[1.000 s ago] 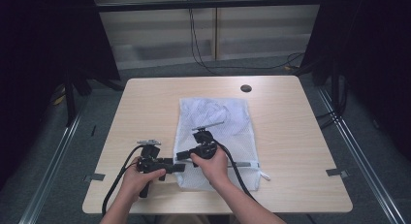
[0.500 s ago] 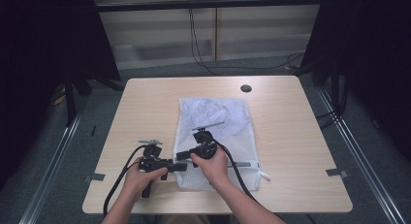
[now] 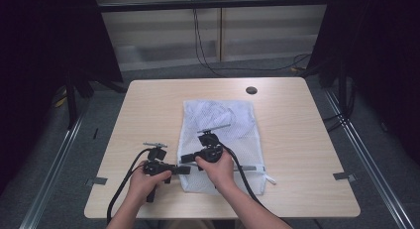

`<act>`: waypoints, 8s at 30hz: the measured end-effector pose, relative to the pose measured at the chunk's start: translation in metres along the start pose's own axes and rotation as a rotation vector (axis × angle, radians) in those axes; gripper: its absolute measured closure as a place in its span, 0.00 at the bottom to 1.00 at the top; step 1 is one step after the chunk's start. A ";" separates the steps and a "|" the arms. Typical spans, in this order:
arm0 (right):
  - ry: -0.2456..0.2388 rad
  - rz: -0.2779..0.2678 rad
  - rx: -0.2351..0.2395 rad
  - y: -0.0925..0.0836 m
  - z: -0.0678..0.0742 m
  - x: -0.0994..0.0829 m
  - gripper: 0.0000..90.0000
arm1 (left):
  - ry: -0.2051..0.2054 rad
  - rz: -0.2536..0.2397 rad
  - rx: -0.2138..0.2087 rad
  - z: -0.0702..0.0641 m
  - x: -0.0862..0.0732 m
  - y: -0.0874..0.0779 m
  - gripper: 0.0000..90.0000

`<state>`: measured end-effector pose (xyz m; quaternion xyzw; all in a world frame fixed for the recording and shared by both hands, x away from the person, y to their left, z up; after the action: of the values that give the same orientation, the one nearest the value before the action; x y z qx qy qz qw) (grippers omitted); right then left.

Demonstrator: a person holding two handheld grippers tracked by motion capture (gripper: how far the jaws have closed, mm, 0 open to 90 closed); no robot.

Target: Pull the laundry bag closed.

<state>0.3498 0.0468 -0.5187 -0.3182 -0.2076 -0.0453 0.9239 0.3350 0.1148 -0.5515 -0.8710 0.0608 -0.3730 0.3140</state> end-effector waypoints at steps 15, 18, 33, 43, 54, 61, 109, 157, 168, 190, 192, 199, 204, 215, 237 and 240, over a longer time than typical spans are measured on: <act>0.000 -0.001 0.002 -0.004 -0.001 0.000 0.96 | -0.060 -0.007 -0.015 -0.001 0.002 -0.003 0.97; -0.002 0.002 0.002 -0.005 -0.002 -0.001 0.96 | -0.072 -0.008 -0.017 -0.002 0.002 -0.003 0.97; 0.014 0.006 0.012 -0.010 -0.008 -0.002 0.96 | -0.076 -0.018 -0.019 -0.002 0.003 -0.006 0.98; 0.010 0.005 0.013 -0.013 -0.009 -0.002 0.96 | -0.124 -0.013 -0.021 -0.005 0.004 -0.006 0.98; 0.002 0.003 0.013 -0.014 -0.010 -0.002 0.96 | -0.117 -0.012 0.013 -0.005 0.005 -0.004 0.98; 0.000 0.002 0.003 -0.017 -0.014 -0.002 0.96 | -0.115 -0.010 0.012 -0.004 0.005 -0.007 0.98; 0.004 0.003 0.024 -0.033 -0.027 -0.005 0.96 | -0.126 -0.031 -0.019 -0.007 0.008 -0.007 0.98; 0.013 0.002 0.038 -0.047 -0.040 -0.008 0.96 | -0.133 -0.029 -0.017 -0.009 0.008 -0.011 0.98; 0.014 0.004 0.043 -0.051 -0.040 -0.008 0.96 | -0.140 -0.019 -0.026 -0.010 0.009 -0.009 0.98; 0.010 0.000 0.054 -0.059 -0.046 -0.009 0.96 | -0.165 -0.029 -0.009 -0.011 0.010 -0.014 0.99; 0.016 0.002 0.058 -0.061 -0.048 -0.010 0.96 | -0.157 -0.019 -0.013 -0.012 0.009 -0.014 0.99; 0.010 -0.001 0.067 -0.063 -0.049 -0.012 0.96 | -0.155 -0.023 -0.010 -0.012 0.010 -0.014 0.99; 0.011 0.005 0.065 -0.065 -0.051 -0.013 0.96 | -0.160 -0.028 -0.007 -0.010 0.009 -0.018 0.99; 0.016 0.007 0.077 -0.067 -0.053 -0.014 0.96 | -0.168 -0.028 -0.001 -0.011 0.009 -0.018 0.99; 0.016 0.005 0.063 -0.073 -0.059 -0.015 0.96 | -0.167 -0.041 -0.003 -0.009 0.006 -0.018 0.98; 0.017 0.008 0.063 -0.073 -0.059 -0.016 0.96 | -0.188 -0.045 -0.007 -0.011 0.006 -0.017 0.98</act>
<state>0.3403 -0.0480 -0.5258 -0.2895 -0.1998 -0.0379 0.9353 0.3300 0.1206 -0.5319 -0.9043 0.0130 -0.2965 0.3069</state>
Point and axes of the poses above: each handheld gripper's, and its own axes: y roughly forward along the jaws, x roughly out of its top, z roughly to its left, the point moved 9 cm from there along y, roughly forward along the jaws, and after that the axes turned 8 degrees about y, right-handed, at the moved point
